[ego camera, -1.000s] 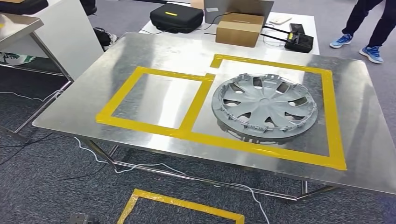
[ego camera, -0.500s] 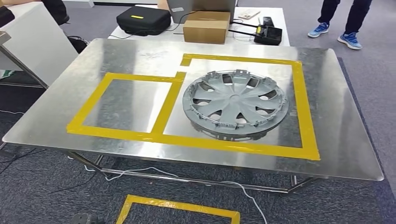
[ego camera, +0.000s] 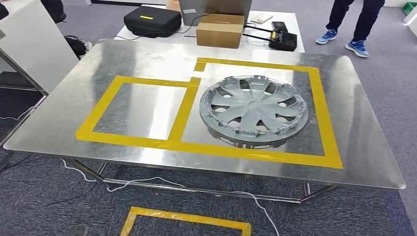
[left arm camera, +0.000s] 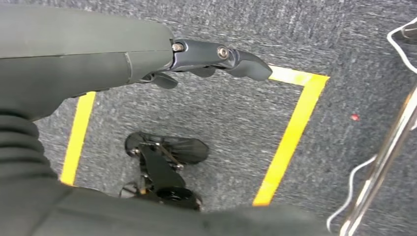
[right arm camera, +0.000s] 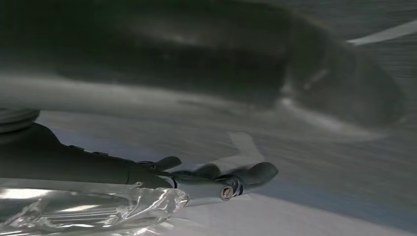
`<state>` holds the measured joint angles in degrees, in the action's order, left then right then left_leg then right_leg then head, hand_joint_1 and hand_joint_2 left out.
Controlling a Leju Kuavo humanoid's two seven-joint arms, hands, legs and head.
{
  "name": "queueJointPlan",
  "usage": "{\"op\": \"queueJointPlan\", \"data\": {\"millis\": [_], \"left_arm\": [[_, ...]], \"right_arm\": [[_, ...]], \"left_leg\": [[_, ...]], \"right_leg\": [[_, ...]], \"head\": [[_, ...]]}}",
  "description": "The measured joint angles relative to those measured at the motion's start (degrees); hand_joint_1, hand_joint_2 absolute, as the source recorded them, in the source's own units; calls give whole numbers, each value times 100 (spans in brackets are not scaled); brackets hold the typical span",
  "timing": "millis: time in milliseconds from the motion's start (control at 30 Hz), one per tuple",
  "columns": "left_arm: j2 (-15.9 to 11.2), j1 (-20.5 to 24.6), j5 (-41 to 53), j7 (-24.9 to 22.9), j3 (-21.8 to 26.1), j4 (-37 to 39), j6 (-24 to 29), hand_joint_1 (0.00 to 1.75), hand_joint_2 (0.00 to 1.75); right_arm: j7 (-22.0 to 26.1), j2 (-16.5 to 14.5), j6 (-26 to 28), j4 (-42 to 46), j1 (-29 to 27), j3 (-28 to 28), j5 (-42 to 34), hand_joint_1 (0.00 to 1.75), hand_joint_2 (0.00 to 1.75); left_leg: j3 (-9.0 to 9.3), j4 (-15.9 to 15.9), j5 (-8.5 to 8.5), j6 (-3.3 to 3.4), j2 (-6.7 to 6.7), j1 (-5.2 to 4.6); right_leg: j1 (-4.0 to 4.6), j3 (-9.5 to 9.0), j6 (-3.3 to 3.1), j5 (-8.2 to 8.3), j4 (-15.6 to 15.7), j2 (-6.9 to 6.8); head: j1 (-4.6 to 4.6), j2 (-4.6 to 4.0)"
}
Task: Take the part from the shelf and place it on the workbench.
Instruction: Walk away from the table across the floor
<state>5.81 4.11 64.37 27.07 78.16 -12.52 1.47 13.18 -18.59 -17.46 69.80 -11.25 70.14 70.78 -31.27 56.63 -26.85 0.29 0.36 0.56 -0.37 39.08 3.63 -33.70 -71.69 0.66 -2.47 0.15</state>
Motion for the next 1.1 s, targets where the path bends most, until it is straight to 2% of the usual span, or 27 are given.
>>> {"op": "queueJointPlan", "data": {"millis": [33, 67, 100, 133, 200, 233, 267, 333, 367, 433, 500, 533, 567, 600, 667, 700, 733, 767, 867, 900, 933, 1033, 1067, 1100], "left_arm": [[-13, -4, 26, -20, -1, 0, -1, 0, 175], [-23, -1, 46, -31, -2, 0, -1, 0, 175], [-31, 6, 69, -38, -4, 0, -1, 0, 175], [-35, 16, 85, -40, -8, 0, -1, 0, 175], [-54, 33, 111, -44, -21, 0, 1, 0, 175], [-64, 40, 120, -45, -31, 0, 2, 0, 175], [-74, 47, 130, -46, -42, 0, 3, 0, 131], [-84, 61, 150, -35, -62, 0, -14, 0, 44], [-88, 65, 157, -7, -73, 0, -42, 0, 0], [-92, 72, 168, 96, -97, 0, -136, 0, 0], [-88, 73, 180, 205, -120, 0, -215, 0, 0], [-89, 70, 184, 246, -129, 0, -235, 0, 0], [-90, 68, 186, 275, -138, 0, -243, 0, 0], [-92, 67, 188, 294, -145, 0, -245, 0, 0], [-99, 69, 189, 305, -154, 0, -244, 0, 0], [-103, 74, 189, 305, -157, 0, -243, 0, 0], [-104, 80, 190, 305, -162, 0, -242, 0, 0], [-104, 83, 191, 305, -170, 0, -240, 0, 0], [-104, 74, 205, 313, -193, 0, -236, 0, 0], [-106, 74, 212, 322, -198, 0, -234, 0, 0], [-109, 78, 217, 332, -202, 0, -233, 0, 0], [-115, 84, 223, 353, -216, 0, -230, 0, 0], [-114, 82, 223, 355, -220, 0, -230, 0, 0], [-113, 81, 223, 355, -224, 0, -230, 0, 0]], "right_arm": [[-216, 63, 142, -472, 124, 254, 298, 0, 0], [-427, 125, 261, -899, 243, 465, 483, 0, 0], [-635, 181, 367, -1288, 357, 652, 612, 0, 0], [-802, 230, 471, -1635, 464, 816, 697, 0, 0], [-1032, 309, 648, -2227, 658, 1068, 816, 0, 87], [-1149, 349, 712, -2492, 742, 1163, 871, 0, 87], [-1302, 392, 773, -2761, 821, 1247, 931, 0, 87], [-1671, 482, 914, -3272, 945, 1391, 1021, 0, 0], [-1881, 521, 1006, -3520, 1001, 1454, 1044, 0, 0], [-2285, 577, 1192, -3972, 1117, 1563, 1046, 0, 0], [-2567, 608, 1314, -4338, 1213, 1652, 1024, 0, 0], [-2662, 616, 1353, -4491, 1246, 1689, 1010, 0, 0], [-2726, 620, 1383, -4617, 1271, 1719, 997, 0, 0], [-2777, 622, 1409, -4725, 1291, 1742, 983, 0, 0], [-2840, 625, 1442, -4905, 1332, 1768, 960, 0, 0], [-2856, 628, 1448, -4968, 1354, 1774, 953, 0, 0], [-2868, 632, 1453, -5020, 1375, 1781, 947, 0, 0], [-2871, 639, 1458, -5057, 1390, 1791, 944, 0, 0], [-2853, 677, 1470, -5170, 1401, 1825, 948, 0, 0], [-2834, 690, 1470, -5203, 1401, 1832, 955, 0, 0], [-2811, 702, 1470, -5230, 1403, 1837, 962, 0, 0], [-2754, 728, 1470, -5290, 1415, 1841, 977, 0, 0], [-2750, 735, 1470, -5302, 1415, 1842, 978, 0, 0], [-2750, 746, 1470, -5313, 1415, 1842, 978, 0, 0]], "left_leg": [[2, 2, -3, 1, 9, -8], [8, 3, -6, -2, 20, -10], [18, 5, -12, -11, 28, -8], [32, 7, -22, -26, 34, -5], [59, 18, -50, -80, 39, -21], [67, 20, -56, -112, 41, -31], [71, 14, -53, -146, 42, -36], [73, -2, -46, -211, 39, -20], [52, 45, -91, -243, 33, -13], [-153, 479, -369, -291, 19, -6], [-536, 1247, -728, -315, 12, -6], [-683, 1525, -803, -318, 11, -6], [-742, 1617, -765, -316, 10, -6], [-702, 1504, -628, -309, 9, -6], [-376, 816, -207, -284, 6, -4], [-206, 468, -75, -271, -2, -8], [-90, 208, 15, -251, -11, -10], [-48, 92, 39, -231, -20, -15], [-71, 30, 87, -137, -23, -20], [-85, 19, 112, -94, -18, -15], [-109, 9, 141, -52, -11, -7], [-234, 9, 234, 23, 8, -21], [-284, 10, 272, 29, 13, -29], [-334, 12, 312, 28, 15, -35]], "right_leg": [[-2, 117, 6, -64, -236, -6], [-6, 126, 7, -5, -246, -9], [-12, 19, 4, 154, -26, -15], [-22, -176, 3, 359, 356, -28], [-28, -537, -26, 627, 1049, -47], [-24, -625, -54, 673, 1221, -48], [-11, -643, -93, 670, 1267, -41], [-6, -638, -174, 694, 1280, -29], [-10, -639, -213, 706, 1290, -27], [-25, -637, -279, 726, 1309, -21], [-18, -622, -310, 727, 1309, -12], [-14, -621, -315, 727, 1309, -7], [-13, -624, -313, 731, 1307, -2], [-14, -628, -309, 736, 1306, 3], [-18, -636, -292, 749, 1302, 15], [-13, -631, -273, 756, 1303, 20], [-3, -618, -248, 763, 1293, 26], [8, -606, -218, 775, 1291, 29], [9, -590, -124, 792, 1305, 26], [4, -563, -94, 705, 1236, 17], [1, -495, -70, 536, 1051, 8], [-2, -145, -23, -166, -7, -11], [0, -102, -21, -274, -240, -11], [2, -170, -28, -267, -257, -11]], "head": [[0, 0], [-1, 0], [-2, 0], [-3, 0], [-6, 0], [-5, 0], [-3, 0], [-1, 0], [4, 0], [24, 0], [37, 0], [38, 0], [40, 0], [46, 0], [56, 0], [59, 0], [61, 0], [59, 0], [54, 0], [48, 0], [38, 0], [18, 0], [19, 0], [18, 0]]}}
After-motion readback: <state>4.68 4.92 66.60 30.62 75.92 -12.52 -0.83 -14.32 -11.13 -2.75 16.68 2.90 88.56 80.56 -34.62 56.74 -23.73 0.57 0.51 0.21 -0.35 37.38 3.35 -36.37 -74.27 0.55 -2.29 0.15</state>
